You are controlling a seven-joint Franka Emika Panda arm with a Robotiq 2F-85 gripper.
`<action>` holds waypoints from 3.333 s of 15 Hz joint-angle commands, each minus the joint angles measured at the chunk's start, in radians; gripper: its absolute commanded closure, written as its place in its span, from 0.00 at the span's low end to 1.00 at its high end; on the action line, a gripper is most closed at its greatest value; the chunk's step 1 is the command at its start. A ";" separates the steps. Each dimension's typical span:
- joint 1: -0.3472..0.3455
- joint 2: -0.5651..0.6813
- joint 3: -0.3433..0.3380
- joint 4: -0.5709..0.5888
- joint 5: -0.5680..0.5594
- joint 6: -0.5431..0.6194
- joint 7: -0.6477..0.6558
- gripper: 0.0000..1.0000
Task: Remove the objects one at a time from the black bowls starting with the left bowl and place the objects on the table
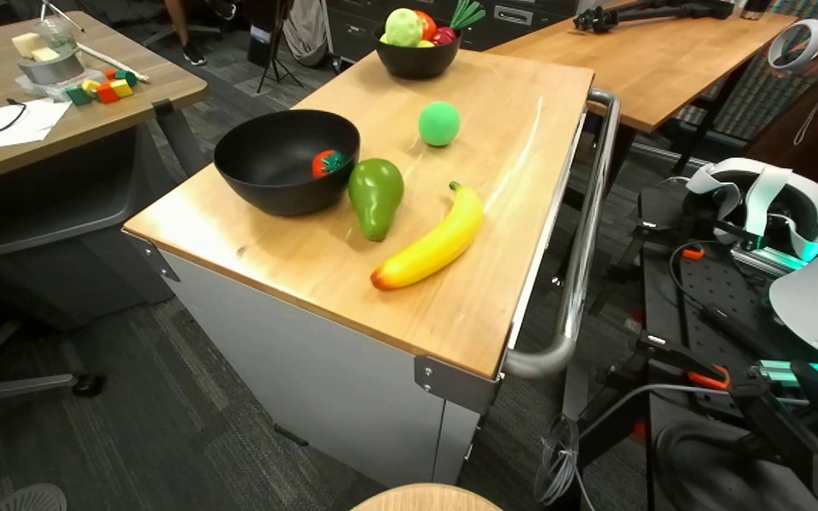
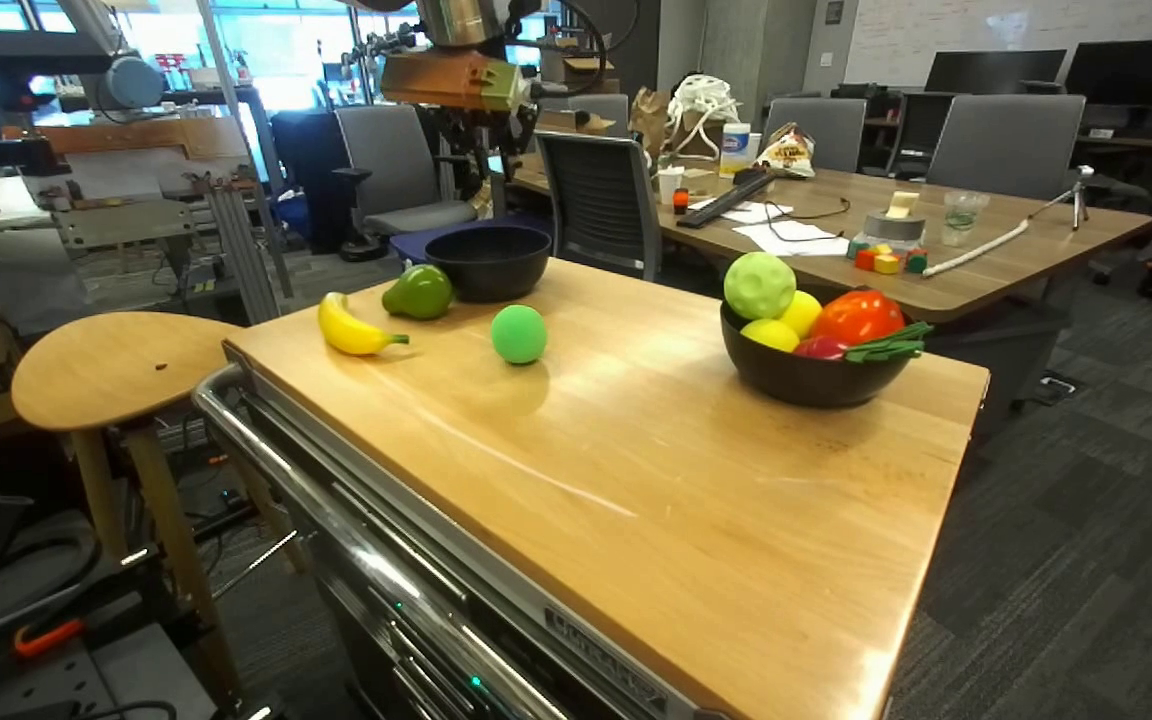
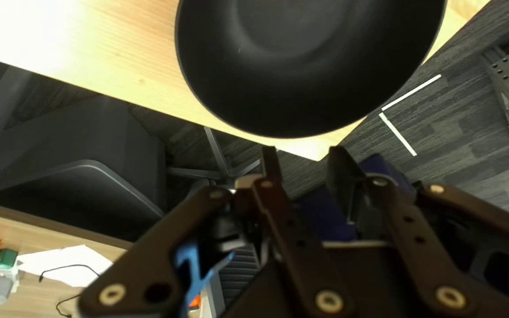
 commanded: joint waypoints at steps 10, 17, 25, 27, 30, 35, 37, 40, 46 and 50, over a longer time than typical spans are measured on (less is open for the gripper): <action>0.049 0.208 -0.031 0.069 -0.123 -0.017 0.146 0.00; 0.121 0.270 -0.100 0.170 -0.290 -0.218 0.343 0.48; 0.174 0.315 -0.100 0.296 -0.404 -0.444 0.379 0.74; 0.180 0.310 -0.099 0.302 -0.420 -0.443 0.373 0.74; 0.174 0.224 -0.079 0.240 -0.424 -0.377 0.330 0.74; 0.116 -0.029 -0.062 0.044 -0.377 -0.149 0.247 0.74; 0.067 -0.105 -0.074 -0.013 -0.303 -0.065 0.217 0.74; -0.010 -0.172 -0.108 -0.092 -0.123 -0.034 0.102 0.74; -0.087 -0.137 -0.179 -0.202 0.067 -0.024 -0.134 0.74; -0.083 -0.105 -0.176 -0.232 0.023 0.001 -0.151 0.74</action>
